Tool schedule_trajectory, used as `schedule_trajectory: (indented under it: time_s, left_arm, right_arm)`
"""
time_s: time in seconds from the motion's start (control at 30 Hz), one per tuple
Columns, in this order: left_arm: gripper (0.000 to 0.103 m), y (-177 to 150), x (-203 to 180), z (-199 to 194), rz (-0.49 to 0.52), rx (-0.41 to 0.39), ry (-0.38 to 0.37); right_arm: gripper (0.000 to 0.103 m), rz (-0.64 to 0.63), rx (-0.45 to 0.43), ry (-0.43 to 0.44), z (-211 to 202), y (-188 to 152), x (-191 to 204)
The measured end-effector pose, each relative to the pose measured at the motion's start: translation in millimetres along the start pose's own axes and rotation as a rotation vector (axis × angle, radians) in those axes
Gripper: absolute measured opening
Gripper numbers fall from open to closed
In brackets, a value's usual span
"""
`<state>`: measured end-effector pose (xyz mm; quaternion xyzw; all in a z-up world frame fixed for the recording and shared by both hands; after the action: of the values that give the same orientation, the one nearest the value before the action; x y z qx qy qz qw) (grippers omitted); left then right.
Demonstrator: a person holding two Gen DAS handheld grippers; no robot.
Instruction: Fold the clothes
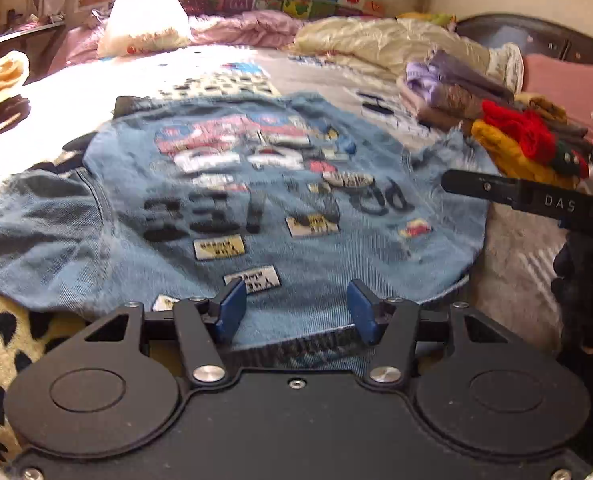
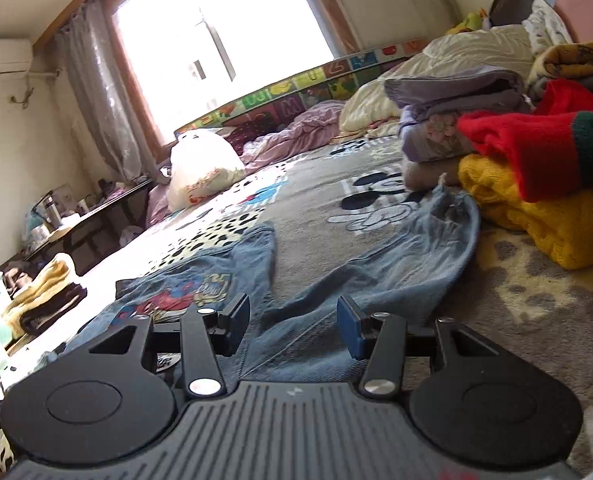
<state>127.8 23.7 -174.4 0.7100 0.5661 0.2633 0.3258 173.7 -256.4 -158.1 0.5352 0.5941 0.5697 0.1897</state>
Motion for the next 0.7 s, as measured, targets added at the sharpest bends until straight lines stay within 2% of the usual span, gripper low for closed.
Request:
schedule_trajectory:
  time_s: [0.03, 0.07, 0.13, 0.17, 0.2, 0.27, 0.3, 0.33, 0.4, 0.43, 0.47, 0.53, 0.6, 0.7]
  left_arm:
    - [0.057, -9.8, -12.4, -4.0, 0.115, -0.046, 0.048]
    - [0.057, -10.1, -17.1, -6.6, 0.157, -0.037, 0.055]
    - [0.057, -0.6, -5.1, -14.4, 0.052, -0.027, -0.018]
    - [0.054, 4.4, 5.5, -20.4, -0.023, -0.070, -0.032]
    - [0.053, 8.9, 15.9, -26.0, -0.071, -0.128, -0.006]
    - [0.052, 15.2, 31.6, -30.3, -0.097, -0.200, 0.092]
    - [0.052, 15.2, 40.7, -27.6, -0.115, -0.207, 0.146]
    - [0.052, 12.3, 47.8, -19.5, -0.128, -0.165, 0.172]
    - [0.052, 0.4, 52.8, 5.2, -0.093, 0.001, 0.185]
    - [0.053, -0.4, 48.1, 2.9, -0.040, -0.032, 0.197]
    - [0.053, 2.4, 47.4, 1.2, -0.042, -0.024, 0.206]
    - [0.053, 4.9, 48.3, -2.2, -0.060, -0.053, 0.200]
    - [0.053, 6.1, 47.9, 0.2, -0.072, -0.082, 0.202]
    - [0.053, 17.4, 48.0, 3.7, -0.107, -0.110, 0.183]
  right_arm:
    - [0.048, -0.072, 0.079, 0.065, 8.5, -6.9, 21.3]
    - [0.047, -0.141, 0.179, 0.111, 22.1, -14.7, 41.6]
    - [0.050, -0.282, 0.318, 0.114, 31.8, -40.4, 70.2]
    - [0.050, -0.326, 0.351, 0.095, 29.0, -48.5, 78.9]
    - [0.050, -0.328, 0.358, 0.082, 21.7, -48.2, 82.7]
    - [0.048, -0.335, 0.332, 0.078, 11.9, -40.6, 86.8]
    - [0.048, -0.359, 0.304, 0.073, 8.1, -40.0, 90.1]
    - [0.048, -0.397, 0.266, 0.066, 4.6, -41.8, 94.5]
    - [0.049, -0.429, 0.231, 0.088, 0.3, -45.4, 100.9]
    - [0.055, -0.431, 0.249, 0.087, 6.0, -48.7, 101.3]
    - [0.061, -0.411, 0.282, 0.081, 14.4, -52.0, 98.5]
    - [0.061, -0.339, 0.323, 0.089, 25.3, -54.9, 89.0]
    - [0.059, -0.309, 0.309, 0.107, 23.7, -48.1, 84.8]
    - [0.059, -0.290, 0.237, 0.120, 19.7, -39.2, 78.9]
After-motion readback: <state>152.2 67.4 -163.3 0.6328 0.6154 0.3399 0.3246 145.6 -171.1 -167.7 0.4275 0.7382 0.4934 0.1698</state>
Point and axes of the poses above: each gripper's, at about its wrist camera, not at the fingertips, and z roughly the way its jaws point, x to its left, y to its top, the point moved 3 cm from there along z, roughly the way its jaws point, and after that the axes turned 7 degrees about y, right-handed, at the moved point
